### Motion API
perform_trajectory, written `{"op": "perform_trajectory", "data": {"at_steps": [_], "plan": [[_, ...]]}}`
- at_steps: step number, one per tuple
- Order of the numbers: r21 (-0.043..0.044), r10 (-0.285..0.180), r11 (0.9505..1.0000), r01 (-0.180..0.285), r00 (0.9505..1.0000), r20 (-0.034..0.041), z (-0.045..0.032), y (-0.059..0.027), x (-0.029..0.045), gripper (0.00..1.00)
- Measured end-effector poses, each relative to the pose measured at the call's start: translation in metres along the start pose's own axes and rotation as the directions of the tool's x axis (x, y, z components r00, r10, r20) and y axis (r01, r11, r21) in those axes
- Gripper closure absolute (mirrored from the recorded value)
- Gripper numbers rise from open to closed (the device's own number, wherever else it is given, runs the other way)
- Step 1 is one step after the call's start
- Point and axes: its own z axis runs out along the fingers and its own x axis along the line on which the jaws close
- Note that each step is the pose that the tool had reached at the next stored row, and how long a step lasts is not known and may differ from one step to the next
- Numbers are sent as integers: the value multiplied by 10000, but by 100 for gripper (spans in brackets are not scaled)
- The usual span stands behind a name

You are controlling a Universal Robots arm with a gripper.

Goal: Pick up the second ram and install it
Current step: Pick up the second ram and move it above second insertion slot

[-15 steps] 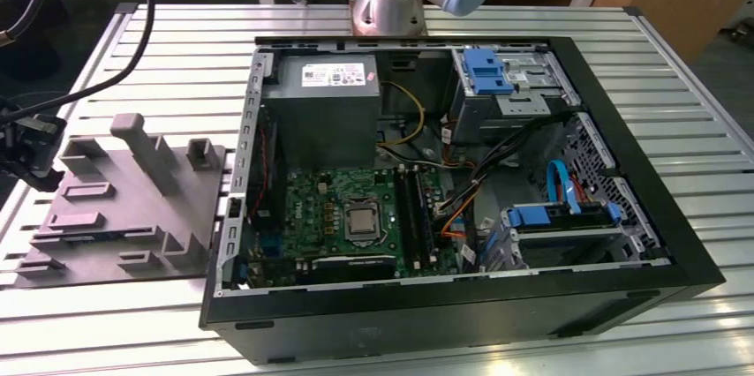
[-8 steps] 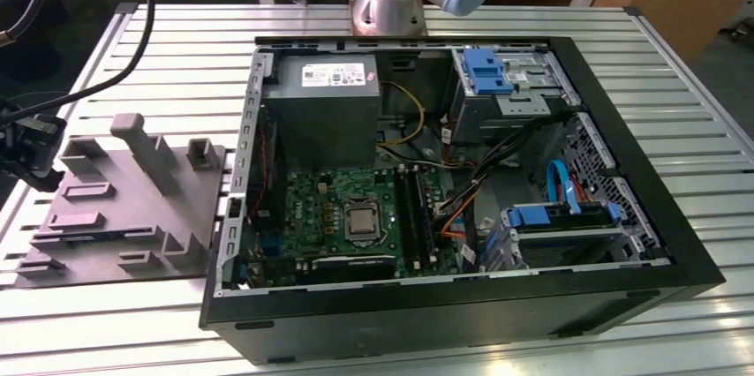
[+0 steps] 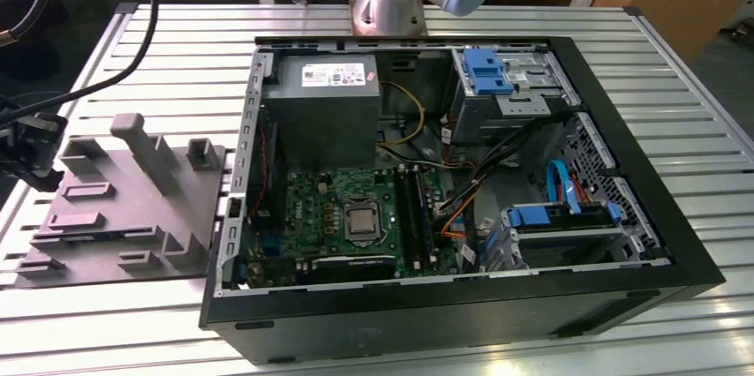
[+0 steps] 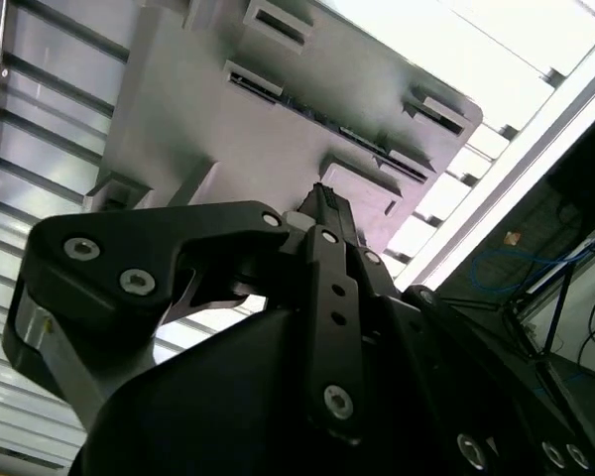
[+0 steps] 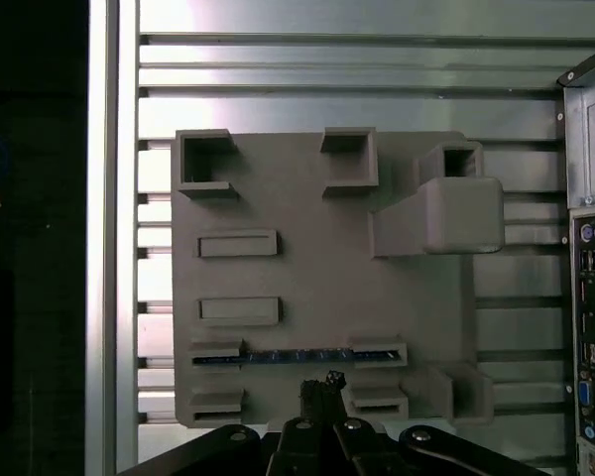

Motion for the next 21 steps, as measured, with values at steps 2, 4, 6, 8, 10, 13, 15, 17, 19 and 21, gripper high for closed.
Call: {"op": "perform_trajectory", "data": {"at_steps": [2, 4, 6, 8, 10, 13, 15, 17, 19, 21], "plan": [[-12, -370, 9993, 370, 9993, -17, 2, 0, 0, 90], [-25, -730, 9973, 730, 9973, -32, 3, 0, 0, 90], [-38, -1088, 9941, 1088, 9941, -48, 5, 0, 0, 90], [-53, -1461, 9893, 1460, 9893, -62, 7, 0, 0, 90], [-67, -1809, 9835, 1809, 9835, -77, 9, 0, 0, 90], [-90, -2347, 9720, 2346, 9720, -97, 12, 0, 1, 90], [-105, -2695, 9630, 2694, 9629, -109, 13, -1, 0, 90], [-121, -3038, 9527, 3037, 9527, -122, 15, -1, 1, 90], [-138, -3394, 9406, 3392, 9406, -134, 17, -1, 1, 90], [-155, -3728, 9279, 3726, 9278, -145, 18, -1, 1, 90]]}}
